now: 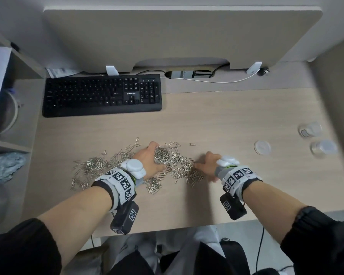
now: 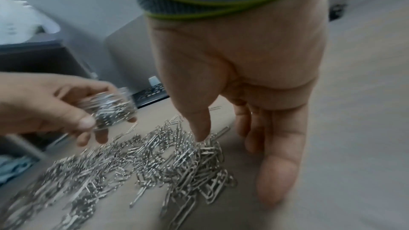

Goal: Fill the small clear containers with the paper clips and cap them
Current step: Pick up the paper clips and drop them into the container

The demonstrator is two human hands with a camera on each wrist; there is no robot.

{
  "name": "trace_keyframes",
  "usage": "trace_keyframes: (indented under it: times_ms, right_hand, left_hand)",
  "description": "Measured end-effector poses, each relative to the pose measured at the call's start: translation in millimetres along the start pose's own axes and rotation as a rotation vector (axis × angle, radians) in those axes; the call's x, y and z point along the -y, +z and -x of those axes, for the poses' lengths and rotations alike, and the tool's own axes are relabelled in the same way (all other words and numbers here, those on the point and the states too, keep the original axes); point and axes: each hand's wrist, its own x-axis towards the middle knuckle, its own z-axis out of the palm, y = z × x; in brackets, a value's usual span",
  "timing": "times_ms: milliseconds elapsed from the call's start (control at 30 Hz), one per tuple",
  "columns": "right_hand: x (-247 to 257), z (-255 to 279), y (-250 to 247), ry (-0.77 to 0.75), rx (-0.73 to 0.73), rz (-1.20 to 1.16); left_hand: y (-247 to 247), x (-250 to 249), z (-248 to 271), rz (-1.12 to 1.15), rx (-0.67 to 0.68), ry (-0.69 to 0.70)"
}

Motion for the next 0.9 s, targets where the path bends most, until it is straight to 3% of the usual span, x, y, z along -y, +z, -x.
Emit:
trace_keyframes:
  times_ms: [100,167,300,400,533,700,767,900]
  right_hand:
    - [-1.9,2.1,9.2,-0.018,0.114,-0.072]
    - [10.0,1.8,14.6,-0.010,0.087,-0.234]
    - [35.3,-11.3,18.2,-0.067,0.007,-0.336]
    - [35.0,-13.3,12.3,-0.107,-0.151,-0.127]
    - [16.5,0.2,4.4,-0.153,-0.163,0.192]
    - [24.0,0.5,27.4,-0.346,-0.127,0.328]
    - [34.7,-4.9,35.9,-0.356,-0.149,0.417]
    - [48.0,-21.6,35.9,-0.364,-0.162,0.332]
  left_hand:
    - [0.9,0.1,4.1,-0.017,0.005,-0.012]
    - [3.4,2.4,7.0,-0.029,0.002,-0.015]
    - [4.9,6.6,9.9,-0.027,0.001,-0.028]
    - [2.0,8.9,9.9,-0.015,-0.002,-0.030]
    - [0.1,9.2,10.4,-0.001,-0.007,-0.035]
    - [2.0,8.9,11.3,-0.032,0.006,-0.031]
    - [2.5,9.8,10.1,-0.030,0.002,-0.043]
    - [2.1,13.6,9.6,0.003,-0.003,-0.055]
